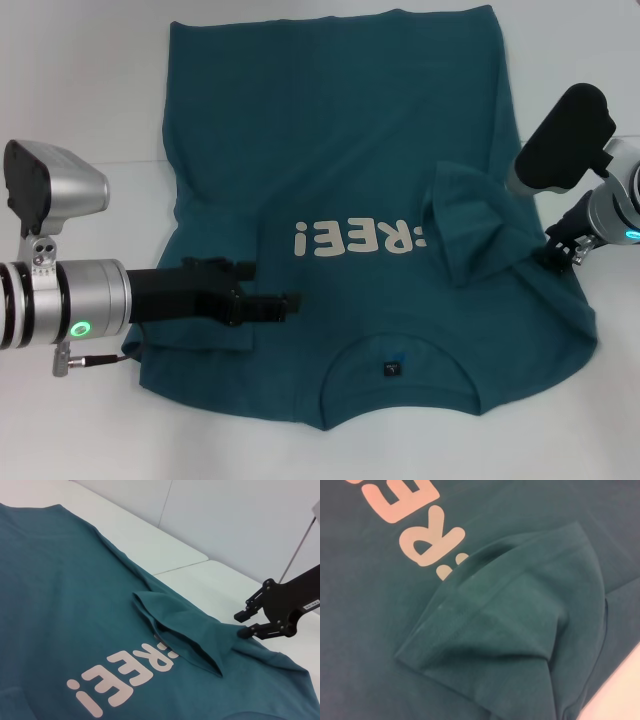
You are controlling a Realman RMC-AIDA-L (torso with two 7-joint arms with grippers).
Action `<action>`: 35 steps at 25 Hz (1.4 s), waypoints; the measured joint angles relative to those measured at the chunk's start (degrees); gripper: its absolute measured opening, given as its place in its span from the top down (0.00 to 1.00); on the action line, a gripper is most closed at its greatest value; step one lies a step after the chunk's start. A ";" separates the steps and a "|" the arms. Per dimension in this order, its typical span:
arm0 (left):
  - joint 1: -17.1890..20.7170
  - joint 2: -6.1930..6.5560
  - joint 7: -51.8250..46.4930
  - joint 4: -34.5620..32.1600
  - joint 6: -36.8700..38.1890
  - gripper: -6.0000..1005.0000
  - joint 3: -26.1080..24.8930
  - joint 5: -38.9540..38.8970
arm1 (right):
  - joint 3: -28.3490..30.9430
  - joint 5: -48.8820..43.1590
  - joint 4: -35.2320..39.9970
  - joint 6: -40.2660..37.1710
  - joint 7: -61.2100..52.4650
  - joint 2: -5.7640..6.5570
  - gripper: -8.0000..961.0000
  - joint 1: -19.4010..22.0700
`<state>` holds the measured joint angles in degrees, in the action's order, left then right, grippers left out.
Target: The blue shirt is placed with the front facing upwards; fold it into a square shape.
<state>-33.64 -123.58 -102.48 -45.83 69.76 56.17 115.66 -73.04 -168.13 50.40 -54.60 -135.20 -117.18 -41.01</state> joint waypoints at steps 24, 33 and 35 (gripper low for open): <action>-0.12 0.09 0.00 0.04 -0.07 0.10 -0.01 0.00 | -0.12 0.08 11.68 -15.05 -3.31 -0.86 0.99 0.10; -0.20 0.18 0.00 -0.05 0.22 0.10 -0.29 0.00 | -0.46 0.08 11.45 -18.80 -4.70 -1.71 0.98 -2.11; -0.20 0.18 0.00 -0.09 0.27 0.10 -0.28 0.00 | -0.51 0.08 11.41 -19.83 -5.12 -1.83 0.98 -2.59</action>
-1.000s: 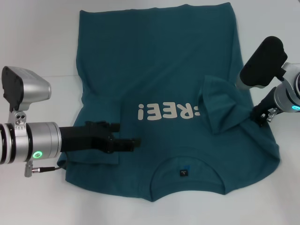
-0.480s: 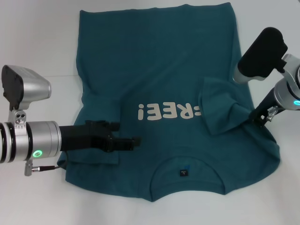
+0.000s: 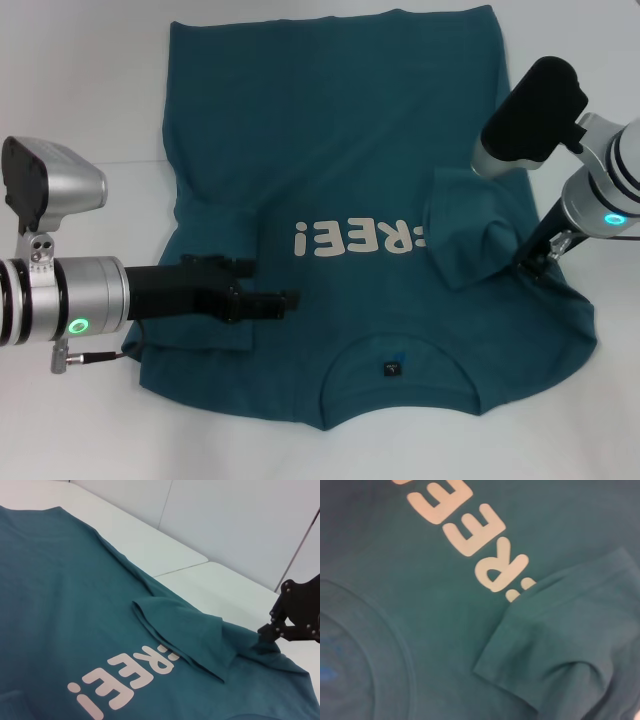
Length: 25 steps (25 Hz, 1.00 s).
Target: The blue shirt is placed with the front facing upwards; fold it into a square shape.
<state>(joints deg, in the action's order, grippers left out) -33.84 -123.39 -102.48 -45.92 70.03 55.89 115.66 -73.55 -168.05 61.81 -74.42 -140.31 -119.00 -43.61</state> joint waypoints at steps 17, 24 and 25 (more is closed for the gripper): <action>0.00 0.09 0.00 -0.23 -0.23 0.10 0.30 0.00 | -0.92 0.08 -6.01 -4.57 -7.49 -0.42 0.98 -5.86; -0.05 0.09 0.00 -0.16 -0.25 0.10 0.29 0.00 | 0.80 0.12 -7.78 -5.29 -11.18 -0.39 0.97 -8.02; -0.06 0.09 0.00 -0.14 -0.26 0.10 0.29 0.00 | 1.34 0.14 -8.05 -5.35 -11.62 -0.39 0.96 -8.29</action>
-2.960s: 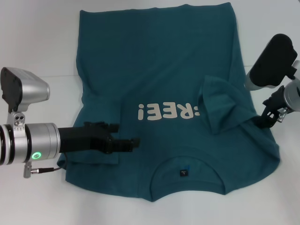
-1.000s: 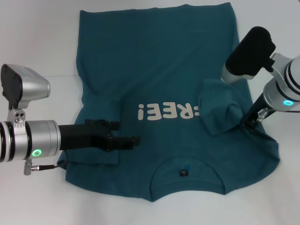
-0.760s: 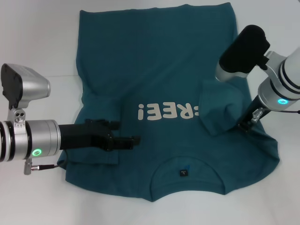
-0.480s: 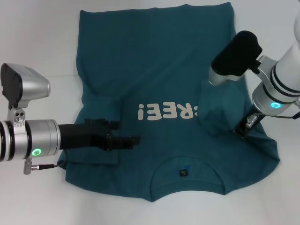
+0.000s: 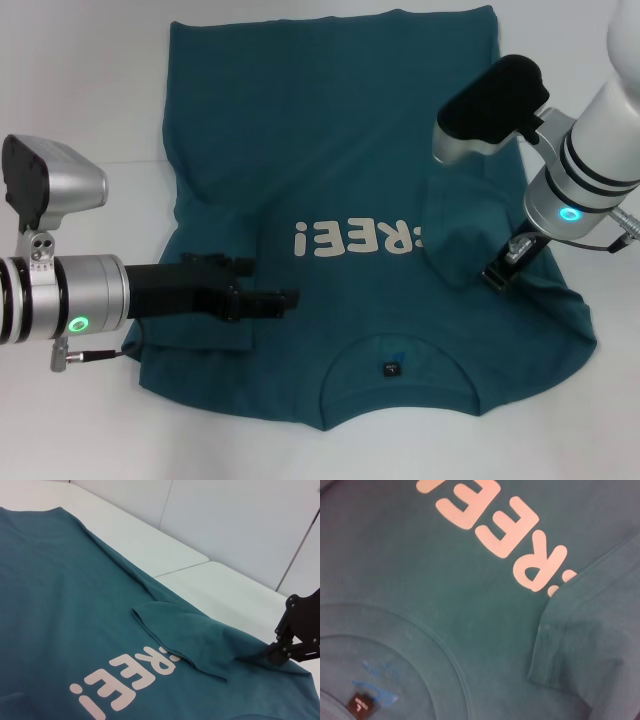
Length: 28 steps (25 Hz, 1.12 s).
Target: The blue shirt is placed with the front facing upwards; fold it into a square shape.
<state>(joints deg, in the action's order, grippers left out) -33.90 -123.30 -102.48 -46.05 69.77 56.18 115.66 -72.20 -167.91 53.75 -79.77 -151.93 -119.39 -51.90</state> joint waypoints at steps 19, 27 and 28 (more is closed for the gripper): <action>5.20 0.09 -9.03 -7.91 3.36 0.10 -6.57 1.36 | 25.15 23.28 8.87 -7.51 10.71 2.77 0.74 12.12; 13.40 -0.91 -18.02 -17.05 8.13 0.10 -8.99 6.34 | 30.14 41.91 9.61 -6.87 28.12 1.63 0.55 25.16; 13.40 -0.91 -18.02 -17.05 8.13 0.10 -8.99 6.34 | 30.55 42.93 9.61 -6.89 29.99 1.44 0.55 26.18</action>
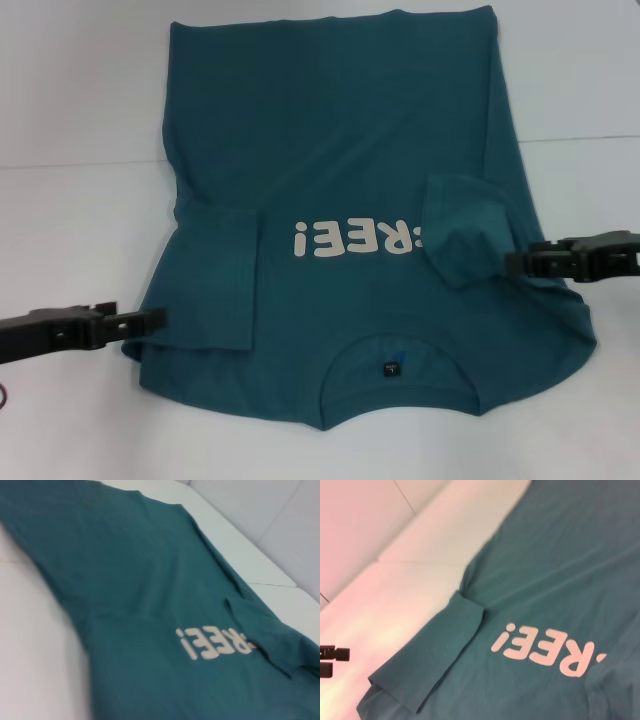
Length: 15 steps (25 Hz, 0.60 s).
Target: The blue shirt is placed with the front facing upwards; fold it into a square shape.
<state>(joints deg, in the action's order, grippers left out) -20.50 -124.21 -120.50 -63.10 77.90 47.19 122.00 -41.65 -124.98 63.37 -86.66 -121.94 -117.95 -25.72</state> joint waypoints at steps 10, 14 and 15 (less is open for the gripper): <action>-0.75 0.14 -1.42 3.65 -6.77 0.10 -0.90 8.09 | 5.25 1.77 -5.45 0.76 8.25 -0.52 0.28 2.10; -2.02 0.28 0.21 6.31 -9.47 0.10 0.66 8.47 | 5.31 1.82 -6.37 1.11 8.30 -0.16 0.25 1.54; -2.16 0.28 0.46 6.62 -9.63 0.10 0.82 8.51 | 5.32 1.84 -6.39 1.12 8.30 -0.14 0.25 1.49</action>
<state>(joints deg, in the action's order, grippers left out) -22.65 -123.93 -120.04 -56.48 68.27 48.01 130.51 -36.33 -123.14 56.98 -85.54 -113.64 -118.08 -24.23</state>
